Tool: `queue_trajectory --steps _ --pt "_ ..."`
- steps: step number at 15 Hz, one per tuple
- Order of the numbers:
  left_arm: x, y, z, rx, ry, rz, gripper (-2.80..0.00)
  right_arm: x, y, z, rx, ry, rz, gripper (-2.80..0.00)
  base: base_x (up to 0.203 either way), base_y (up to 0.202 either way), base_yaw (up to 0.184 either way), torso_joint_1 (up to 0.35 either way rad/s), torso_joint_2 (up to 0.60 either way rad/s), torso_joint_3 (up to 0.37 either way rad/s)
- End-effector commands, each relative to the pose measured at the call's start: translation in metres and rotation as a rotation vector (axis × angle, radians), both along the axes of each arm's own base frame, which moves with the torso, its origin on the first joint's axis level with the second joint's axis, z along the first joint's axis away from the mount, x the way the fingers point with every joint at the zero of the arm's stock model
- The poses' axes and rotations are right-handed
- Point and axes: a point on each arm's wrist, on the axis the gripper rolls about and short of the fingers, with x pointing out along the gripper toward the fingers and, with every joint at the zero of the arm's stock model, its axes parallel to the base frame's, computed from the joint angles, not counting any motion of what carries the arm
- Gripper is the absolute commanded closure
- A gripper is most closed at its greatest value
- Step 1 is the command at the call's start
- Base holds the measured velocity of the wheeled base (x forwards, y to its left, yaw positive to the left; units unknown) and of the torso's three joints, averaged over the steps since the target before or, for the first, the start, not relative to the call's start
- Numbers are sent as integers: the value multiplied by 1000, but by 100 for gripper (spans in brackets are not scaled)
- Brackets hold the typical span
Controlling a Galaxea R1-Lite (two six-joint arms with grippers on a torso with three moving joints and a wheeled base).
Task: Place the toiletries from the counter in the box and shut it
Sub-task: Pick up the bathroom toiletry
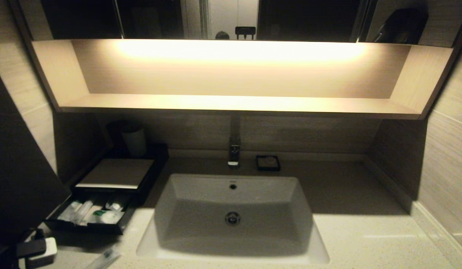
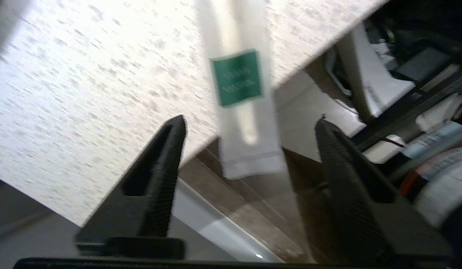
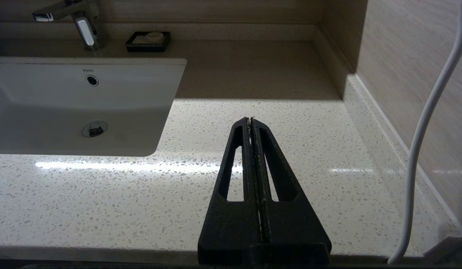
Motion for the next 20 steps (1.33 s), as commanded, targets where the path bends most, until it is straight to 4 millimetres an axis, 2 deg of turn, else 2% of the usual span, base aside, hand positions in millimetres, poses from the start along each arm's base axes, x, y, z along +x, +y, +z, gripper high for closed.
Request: queue_trajectory --steps 1,20 --pt "7 3 -6 4 -2 -13 -280 0 0 0 0 0 0 0 0 0 0 0 0 0" --pt "29 8 -24 35 -53 -36 -280 0 0 0 0 0 0 0 0 0 0 0 0 0"
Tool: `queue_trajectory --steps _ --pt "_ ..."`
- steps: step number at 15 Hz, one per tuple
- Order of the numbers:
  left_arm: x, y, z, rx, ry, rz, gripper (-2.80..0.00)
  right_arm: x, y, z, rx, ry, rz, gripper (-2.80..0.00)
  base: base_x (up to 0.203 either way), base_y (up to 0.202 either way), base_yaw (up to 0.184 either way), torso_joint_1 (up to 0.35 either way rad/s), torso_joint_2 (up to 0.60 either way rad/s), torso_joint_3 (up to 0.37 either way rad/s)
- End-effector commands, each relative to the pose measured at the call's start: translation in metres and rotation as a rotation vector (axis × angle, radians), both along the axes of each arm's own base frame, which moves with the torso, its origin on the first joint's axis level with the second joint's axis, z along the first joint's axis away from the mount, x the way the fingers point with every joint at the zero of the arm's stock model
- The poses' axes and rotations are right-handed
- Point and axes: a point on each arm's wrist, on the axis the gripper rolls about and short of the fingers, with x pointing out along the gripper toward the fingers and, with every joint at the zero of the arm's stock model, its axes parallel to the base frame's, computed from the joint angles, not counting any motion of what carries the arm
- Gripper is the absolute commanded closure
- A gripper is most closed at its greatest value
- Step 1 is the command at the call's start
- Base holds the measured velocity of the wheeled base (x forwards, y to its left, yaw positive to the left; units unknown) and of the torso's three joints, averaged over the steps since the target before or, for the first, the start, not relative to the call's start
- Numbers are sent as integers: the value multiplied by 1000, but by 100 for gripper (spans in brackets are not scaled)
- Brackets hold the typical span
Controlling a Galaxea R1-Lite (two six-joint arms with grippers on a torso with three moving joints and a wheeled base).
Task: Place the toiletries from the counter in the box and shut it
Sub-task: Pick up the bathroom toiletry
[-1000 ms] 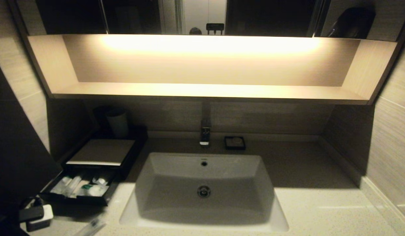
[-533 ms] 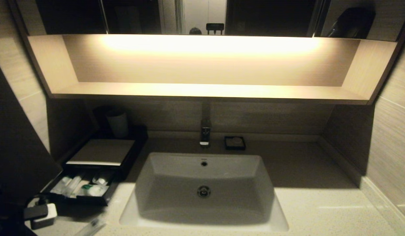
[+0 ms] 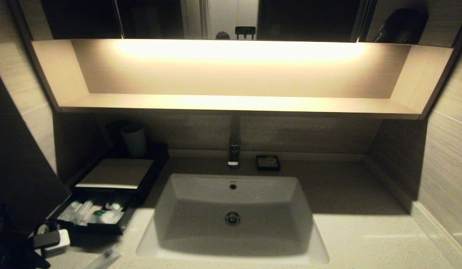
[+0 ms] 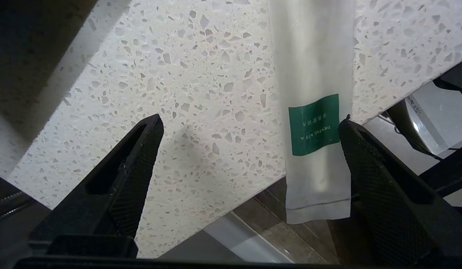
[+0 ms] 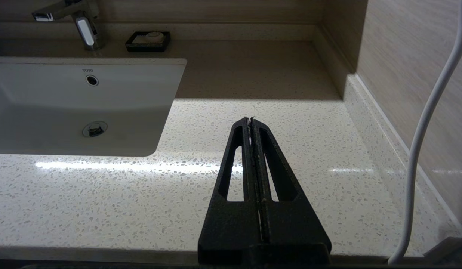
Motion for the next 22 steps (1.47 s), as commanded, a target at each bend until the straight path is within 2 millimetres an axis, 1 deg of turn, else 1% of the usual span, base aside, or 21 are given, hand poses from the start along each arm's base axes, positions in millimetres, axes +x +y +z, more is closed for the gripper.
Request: queue_trajectory --steps 1,11,22 --pt "-1 -1 -3 -9 14 -8 -280 0 0 0 0 0 0 0 0 0 0 0 0 0" --pt "-7 -4 -7 -27 37 -9 -280 0 0 0 0 0 0 0 0 0 0 0 0 0" --pt "-8 -5 -8 -32 51 -7 -280 0 0 0 0 0 0 0 0 0 0 0 0 0"
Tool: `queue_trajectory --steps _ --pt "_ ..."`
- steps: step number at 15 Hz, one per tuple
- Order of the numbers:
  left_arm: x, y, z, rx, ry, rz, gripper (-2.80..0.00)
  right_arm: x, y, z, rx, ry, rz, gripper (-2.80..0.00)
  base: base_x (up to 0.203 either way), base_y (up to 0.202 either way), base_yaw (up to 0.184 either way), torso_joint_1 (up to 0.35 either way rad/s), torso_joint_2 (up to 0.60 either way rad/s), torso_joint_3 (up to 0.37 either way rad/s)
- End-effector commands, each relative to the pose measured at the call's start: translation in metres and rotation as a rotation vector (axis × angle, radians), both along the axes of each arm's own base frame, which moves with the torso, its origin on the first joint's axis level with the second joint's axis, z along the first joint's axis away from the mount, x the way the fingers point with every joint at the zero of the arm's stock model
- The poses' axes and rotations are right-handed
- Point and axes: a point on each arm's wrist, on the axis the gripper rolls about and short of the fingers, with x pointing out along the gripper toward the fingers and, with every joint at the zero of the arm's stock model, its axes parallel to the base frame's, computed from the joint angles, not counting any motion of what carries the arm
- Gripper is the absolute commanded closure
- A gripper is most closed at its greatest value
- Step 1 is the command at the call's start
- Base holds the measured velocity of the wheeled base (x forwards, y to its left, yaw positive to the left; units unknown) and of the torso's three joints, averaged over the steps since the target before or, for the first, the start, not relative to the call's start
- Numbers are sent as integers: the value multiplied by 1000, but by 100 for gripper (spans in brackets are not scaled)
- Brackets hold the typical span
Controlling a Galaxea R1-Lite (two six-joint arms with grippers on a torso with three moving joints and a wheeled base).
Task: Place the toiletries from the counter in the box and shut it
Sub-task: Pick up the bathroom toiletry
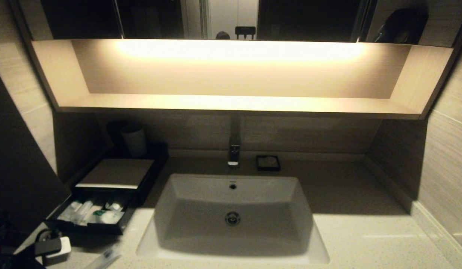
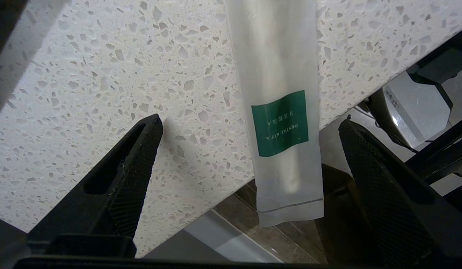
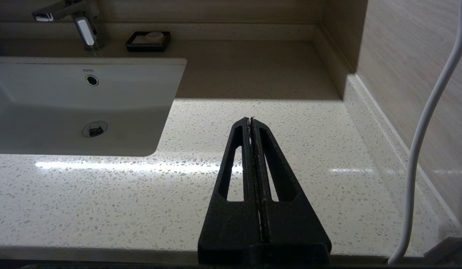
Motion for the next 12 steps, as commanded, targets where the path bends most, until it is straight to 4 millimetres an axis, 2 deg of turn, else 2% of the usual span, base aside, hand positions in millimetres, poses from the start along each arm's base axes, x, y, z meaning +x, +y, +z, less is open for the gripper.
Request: queue_trajectory --steps 1,11,12 --pt "0 0 0 -3 1 -8 -280 0 0 0 0 0 0 0 0 0 0 0 0 0" --pt "1 1 -2 -4 7 -1 -280 0 0 0 0 0 0 0 0 0 0 0 0 0" --pt "1 1 -2 -3 6 -1 -190 0 0 0 0 0 0 0 0 0 0 0 0 0"
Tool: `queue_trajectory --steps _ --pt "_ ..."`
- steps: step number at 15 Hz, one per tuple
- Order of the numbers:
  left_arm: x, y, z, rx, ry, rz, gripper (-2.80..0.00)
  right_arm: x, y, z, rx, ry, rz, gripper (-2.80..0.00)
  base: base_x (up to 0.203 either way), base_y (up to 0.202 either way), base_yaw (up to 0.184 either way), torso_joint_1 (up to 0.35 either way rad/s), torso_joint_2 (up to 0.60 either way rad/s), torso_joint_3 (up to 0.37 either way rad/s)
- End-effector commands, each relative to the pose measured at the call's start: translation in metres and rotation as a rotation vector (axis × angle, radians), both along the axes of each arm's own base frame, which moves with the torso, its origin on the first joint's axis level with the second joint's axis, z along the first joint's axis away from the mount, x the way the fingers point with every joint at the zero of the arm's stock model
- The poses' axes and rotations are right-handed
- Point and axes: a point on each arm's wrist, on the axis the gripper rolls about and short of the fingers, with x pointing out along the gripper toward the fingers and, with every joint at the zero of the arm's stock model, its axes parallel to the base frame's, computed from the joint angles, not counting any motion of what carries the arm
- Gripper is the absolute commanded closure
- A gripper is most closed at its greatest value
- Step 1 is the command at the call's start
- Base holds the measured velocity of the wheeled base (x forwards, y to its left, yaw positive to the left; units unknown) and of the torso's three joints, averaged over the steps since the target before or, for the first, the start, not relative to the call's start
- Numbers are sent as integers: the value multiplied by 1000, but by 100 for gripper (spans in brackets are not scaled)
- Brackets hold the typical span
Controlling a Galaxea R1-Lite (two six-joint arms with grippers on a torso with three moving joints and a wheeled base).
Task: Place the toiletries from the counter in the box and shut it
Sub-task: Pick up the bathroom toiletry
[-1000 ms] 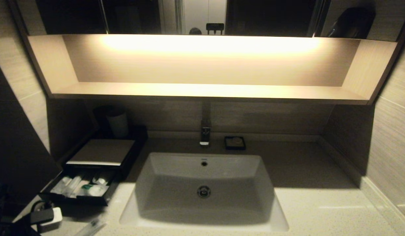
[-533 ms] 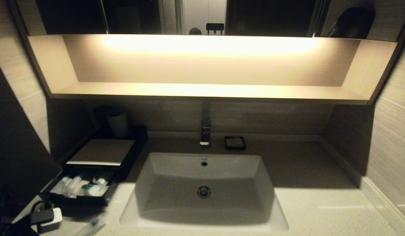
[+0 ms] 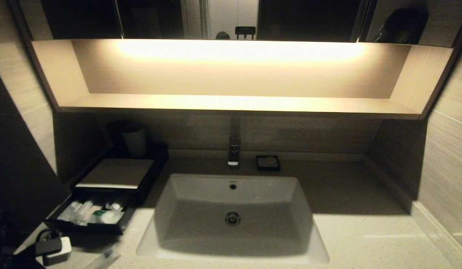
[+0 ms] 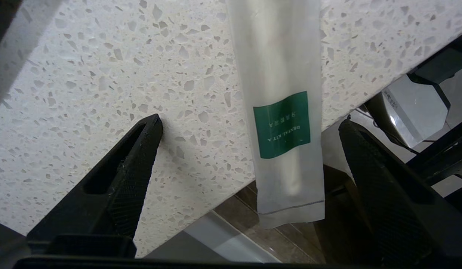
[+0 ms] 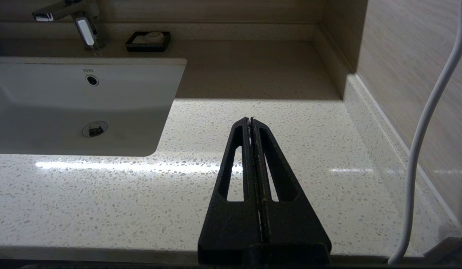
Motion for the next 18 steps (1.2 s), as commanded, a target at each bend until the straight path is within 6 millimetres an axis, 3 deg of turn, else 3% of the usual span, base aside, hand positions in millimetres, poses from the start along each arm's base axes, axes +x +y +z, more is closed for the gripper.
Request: queue_trajectory --steps 1,13,18 --pt "0 0 0 -1 0 -6 0 0 0 0 0 0 0 0 0 0 0 0 0 0" --pt "-3 2 1 3 3 10 0 0 0 0 0 0 0 0 0 0 0 0 0 0" --pt "-16 0 6 10 -9 35 0 0 0 0 0 0 0 0 0 0 0 0 0 0"
